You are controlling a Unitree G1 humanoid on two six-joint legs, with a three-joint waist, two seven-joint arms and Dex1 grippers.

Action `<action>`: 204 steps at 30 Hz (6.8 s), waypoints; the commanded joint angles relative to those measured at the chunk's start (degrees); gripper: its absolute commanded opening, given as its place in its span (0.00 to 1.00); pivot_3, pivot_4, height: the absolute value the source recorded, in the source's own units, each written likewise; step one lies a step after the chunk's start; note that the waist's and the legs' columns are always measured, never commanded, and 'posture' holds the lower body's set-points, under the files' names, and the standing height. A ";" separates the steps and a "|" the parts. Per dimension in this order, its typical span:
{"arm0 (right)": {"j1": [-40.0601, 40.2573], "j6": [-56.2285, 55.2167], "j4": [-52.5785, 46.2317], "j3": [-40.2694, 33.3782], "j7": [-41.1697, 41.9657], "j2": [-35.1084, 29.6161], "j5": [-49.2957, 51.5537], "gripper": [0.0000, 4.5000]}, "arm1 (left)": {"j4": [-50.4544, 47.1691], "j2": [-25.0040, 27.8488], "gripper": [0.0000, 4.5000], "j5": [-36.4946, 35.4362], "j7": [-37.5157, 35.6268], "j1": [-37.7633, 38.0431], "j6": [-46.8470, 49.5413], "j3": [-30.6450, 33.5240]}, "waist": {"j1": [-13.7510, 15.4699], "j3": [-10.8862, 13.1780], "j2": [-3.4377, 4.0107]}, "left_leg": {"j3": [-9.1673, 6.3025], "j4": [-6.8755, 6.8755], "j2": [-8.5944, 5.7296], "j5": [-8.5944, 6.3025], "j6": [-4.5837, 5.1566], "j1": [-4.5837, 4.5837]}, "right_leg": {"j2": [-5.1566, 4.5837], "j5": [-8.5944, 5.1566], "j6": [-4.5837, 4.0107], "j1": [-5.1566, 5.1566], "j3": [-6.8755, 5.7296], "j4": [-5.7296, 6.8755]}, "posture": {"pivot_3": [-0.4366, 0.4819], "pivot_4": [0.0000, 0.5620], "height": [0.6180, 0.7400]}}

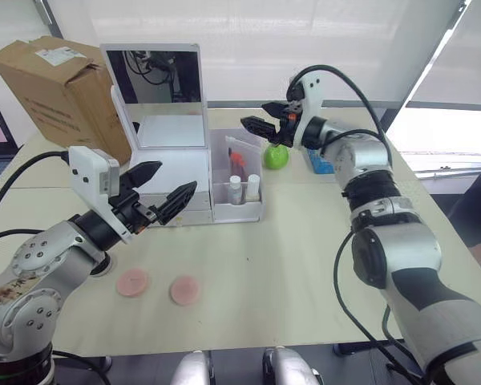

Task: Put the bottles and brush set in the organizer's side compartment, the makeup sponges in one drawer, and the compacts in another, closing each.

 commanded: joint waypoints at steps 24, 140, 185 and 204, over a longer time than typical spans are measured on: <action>-11.13 -6.29 26.28 4.34 -18.61 7.55 -9.98 0.01 | -0.23 -1.15 1.00 0.14 -0.70 -0.99 -2.15 -0.88 | -0.23 0.06 0.08 | -0.03 0.00 -0.06 0.00 0.00 0.02 | 0.02 -0.20 -0.34 0.00 0.02 -0.01 | 0.48 0.27 1.00; 42.77 20.67 -62.32 4.11 -3.43 -14.54 24.67 1.00 | 26.67 -37.73 0.82 57.61 20.06 5.09 -41.02 -21.75 | 1.72 -0.37 -0.67 | 0.67 0.08 -0.11 0.00 0.00 -0.29 | -0.76 -0.37 0.36 -0.07 -0.28 -0.02 | 0.48 0.27 1.00; 41.59 21.13 -62.09 2.59 -2.70 -14.72 25.30 1.00 | 10.67 -31.73 0.34 52.18 9.56 27.85 -45.52 -23.35 | 1.68 -0.28 -0.40 | 0.82 0.06 0.07 -0.02 -0.01 -0.28 | -1.03 -0.59 0.45 -0.10 -0.45 -0.04 | 0.48 0.27 1.00; 65.11 12.63 -64.33 -15.26 -1.68 -23.71 23.97 1.00 | 20.17 -0.72 0.99 17.27 -21.98 42.91 -32.07 20.56 | 1.71 -0.06 -0.20 | 0.99 -0.03 0.13 -0.04 -0.03 -0.38 | -1.01 -0.69 0.31 -0.87 -0.56 0.01 | 0.48 0.27 1.00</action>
